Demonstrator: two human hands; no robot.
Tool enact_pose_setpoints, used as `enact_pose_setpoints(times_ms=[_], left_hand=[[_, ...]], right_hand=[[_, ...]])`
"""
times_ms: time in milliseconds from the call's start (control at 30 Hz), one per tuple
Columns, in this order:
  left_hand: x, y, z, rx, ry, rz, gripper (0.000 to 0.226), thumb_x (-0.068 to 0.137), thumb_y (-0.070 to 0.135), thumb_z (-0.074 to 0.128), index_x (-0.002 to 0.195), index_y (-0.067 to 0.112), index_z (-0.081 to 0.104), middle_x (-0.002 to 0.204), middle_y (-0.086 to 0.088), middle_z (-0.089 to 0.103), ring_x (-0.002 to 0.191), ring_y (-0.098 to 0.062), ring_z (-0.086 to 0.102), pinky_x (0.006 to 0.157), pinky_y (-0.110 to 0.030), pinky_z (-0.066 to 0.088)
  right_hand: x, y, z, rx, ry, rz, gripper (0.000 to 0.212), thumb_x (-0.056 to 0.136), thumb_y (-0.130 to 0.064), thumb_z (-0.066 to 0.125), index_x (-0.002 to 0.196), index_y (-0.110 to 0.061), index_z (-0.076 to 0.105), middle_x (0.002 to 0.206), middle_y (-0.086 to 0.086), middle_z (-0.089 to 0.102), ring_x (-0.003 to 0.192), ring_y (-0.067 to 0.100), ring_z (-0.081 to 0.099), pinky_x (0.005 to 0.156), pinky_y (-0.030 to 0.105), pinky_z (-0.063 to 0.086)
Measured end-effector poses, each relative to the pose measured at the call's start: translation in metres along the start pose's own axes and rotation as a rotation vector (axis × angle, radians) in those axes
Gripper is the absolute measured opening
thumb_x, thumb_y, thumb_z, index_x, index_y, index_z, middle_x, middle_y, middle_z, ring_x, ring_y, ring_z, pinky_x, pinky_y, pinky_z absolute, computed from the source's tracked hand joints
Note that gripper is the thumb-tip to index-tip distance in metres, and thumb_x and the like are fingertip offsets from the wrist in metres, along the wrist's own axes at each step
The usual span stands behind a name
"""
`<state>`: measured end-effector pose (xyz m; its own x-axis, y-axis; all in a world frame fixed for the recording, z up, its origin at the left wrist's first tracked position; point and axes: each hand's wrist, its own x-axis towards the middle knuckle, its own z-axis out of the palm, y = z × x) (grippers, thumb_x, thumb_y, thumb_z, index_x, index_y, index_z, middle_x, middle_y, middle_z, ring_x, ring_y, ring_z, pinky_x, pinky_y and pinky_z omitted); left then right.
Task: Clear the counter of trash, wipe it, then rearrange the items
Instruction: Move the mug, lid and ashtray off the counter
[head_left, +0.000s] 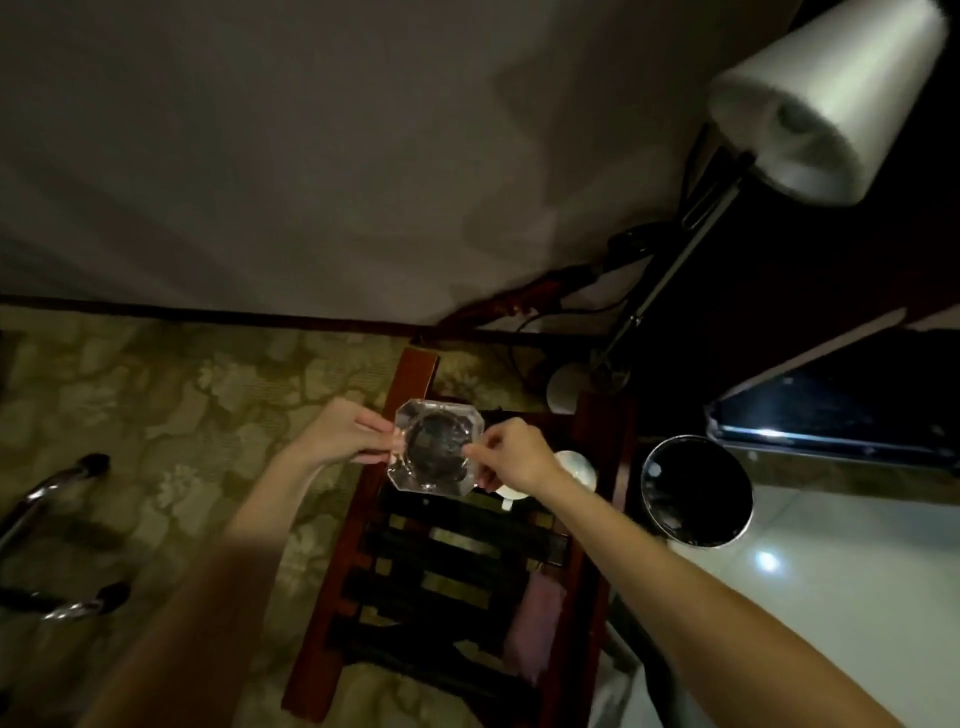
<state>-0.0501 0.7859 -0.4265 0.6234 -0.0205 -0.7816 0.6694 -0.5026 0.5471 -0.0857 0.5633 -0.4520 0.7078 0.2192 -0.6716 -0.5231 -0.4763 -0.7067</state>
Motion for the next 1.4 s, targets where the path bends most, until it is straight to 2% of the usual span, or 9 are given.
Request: enact_pose_setpoints(times_ms=[167, 267, 367, 500, 733, 933, 1133, 1300, 1400], left_hand=[[0.059, -0.057, 0.002, -0.011, 0.046, -0.053, 0.013, 0.076, -0.002, 0.071, 0.081, 0.009, 0.068, 0.089, -0.01, 0.07, 0.08, -0.017, 0.067, 0.068, -0.021, 0.058], [0.086, -0.078, 0.006, -0.028, 0.074, -0.052, 0.014, 0.077, -0.003, 0.071, 0.088, 0.006, 0.068, 0.089, -0.006, 0.067, 0.082, -0.017, 0.066, 0.071, -0.022, 0.058], [0.114, -0.098, 0.017, -0.024, 0.136, -0.061, 0.022, 0.078, -0.003, 0.071, 0.1, -0.006, 0.067, 0.091, -0.013, 0.068, 0.079, -0.016, 0.064, 0.075, -0.025, 0.058], [0.145, -0.119, 0.038, -0.053, 0.275, -0.068, 0.03, 0.079, 0.0, 0.073, 0.106, -0.01, 0.066, 0.095, -0.018, 0.067, 0.076, -0.017, 0.063, 0.062, -0.016, 0.057], [0.18, -0.148, 0.048, -0.066, 0.366, -0.072, 0.032, 0.08, 0.002, 0.072, 0.11, -0.004, 0.066, 0.108, -0.021, 0.068, 0.095, -0.026, 0.066, 0.093, -0.046, 0.052], [0.173, -0.137, 0.053, -0.068, 0.319, -0.098, 0.036, 0.081, 0.004, 0.072, 0.115, -0.001, 0.064, 0.115, -0.018, 0.066, 0.107, -0.028, 0.063, 0.099, -0.044, 0.049], [0.141, -0.104, 0.043, 0.01, 0.254, -0.045, 0.044, 0.083, 0.007, 0.071, 0.123, -0.003, 0.056, 0.123, -0.017, 0.061, 0.111, -0.027, 0.06, 0.092, -0.032, 0.047], [0.088, -0.057, 0.03, 0.147, 0.123, 0.035, 0.034, 0.085, 0.015, 0.069, 0.117, 0.005, 0.061, 0.114, -0.01, 0.066, 0.104, -0.02, 0.062, 0.095, -0.033, 0.049], [0.046, -0.018, 0.022, 0.253, 0.069, 0.097, 0.03, 0.088, 0.017, 0.065, 0.117, 0.011, 0.061, 0.105, 0.001, 0.065, 0.101, -0.014, 0.061, 0.095, -0.029, 0.047]], right_hand=[[0.051, 0.033, 0.056, -0.007, 0.024, 0.108, 0.029, 0.098, -0.024, 0.052, 0.075, -0.01, 0.061, 0.072, 0.016, 0.069, 0.057, 0.023, 0.063, 0.07, 0.04, 0.059], [0.082, 0.05, 0.079, -0.074, 0.028, 0.178, 0.027, 0.099, -0.024, 0.05, 0.097, -0.002, 0.065, 0.088, 0.02, 0.071, 0.073, 0.032, 0.068, 0.066, 0.036, 0.056], [0.111, 0.067, 0.097, -0.192, -0.011, 0.24, 0.027, 0.092, -0.013, 0.06, 0.114, 0.004, 0.062, 0.107, 0.021, 0.068, 0.096, 0.036, 0.067, 0.082, 0.043, 0.056], [0.137, 0.079, 0.109, -0.393, -0.002, 0.262, 0.037, 0.093, -0.01, 0.055, 0.128, 0.0, 0.053, 0.126, 0.017, 0.06, 0.115, 0.033, 0.058, 0.089, 0.036, 0.048], [0.163, 0.076, 0.116, -0.158, 0.05, 0.374, 0.051, 0.092, 0.002, 0.049, 0.138, 0.006, 0.027, 0.137, 0.023, 0.045, 0.126, 0.036, 0.048, 0.096, 0.038, 0.043], [0.165, 0.068, 0.105, -0.209, -0.063, 0.368, 0.046, 0.097, -0.003, 0.042, 0.138, 0.012, 0.028, 0.143, 0.026, 0.034, 0.131, 0.036, 0.039, 0.107, 0.038, 0.038], [0.151, 0.042, 0.094, -0.219, -0.065, 0.328, 0.061, 0.096, -0.025, 0.047, 0.143, 0.004, 0.019, 0.14, 0.02, 0.042, 0.123, 0.034, 0.05, 0.1, 0.041, 0.046], [0.106, 0.016, 0.053, -0.474, -0.012, 0.074, 0.036, 0.095, -0.037, 0.051, 0.118, -0.01, 0.056, 0.113, 0.012, 0.065, 0.102, 0.031, 0.063, 0.078, 0.036, 0.05], [0.067, -0.011, 0.021, -0.602, 0.053, -0.046, 0.031, 0.093, -0.039, 0.053, 0.107, -0.012, 0.061, 0.104, 0.01, 0.066, 0.096, 0.032, 0.063, 0.068, 0.033, 0.044]])
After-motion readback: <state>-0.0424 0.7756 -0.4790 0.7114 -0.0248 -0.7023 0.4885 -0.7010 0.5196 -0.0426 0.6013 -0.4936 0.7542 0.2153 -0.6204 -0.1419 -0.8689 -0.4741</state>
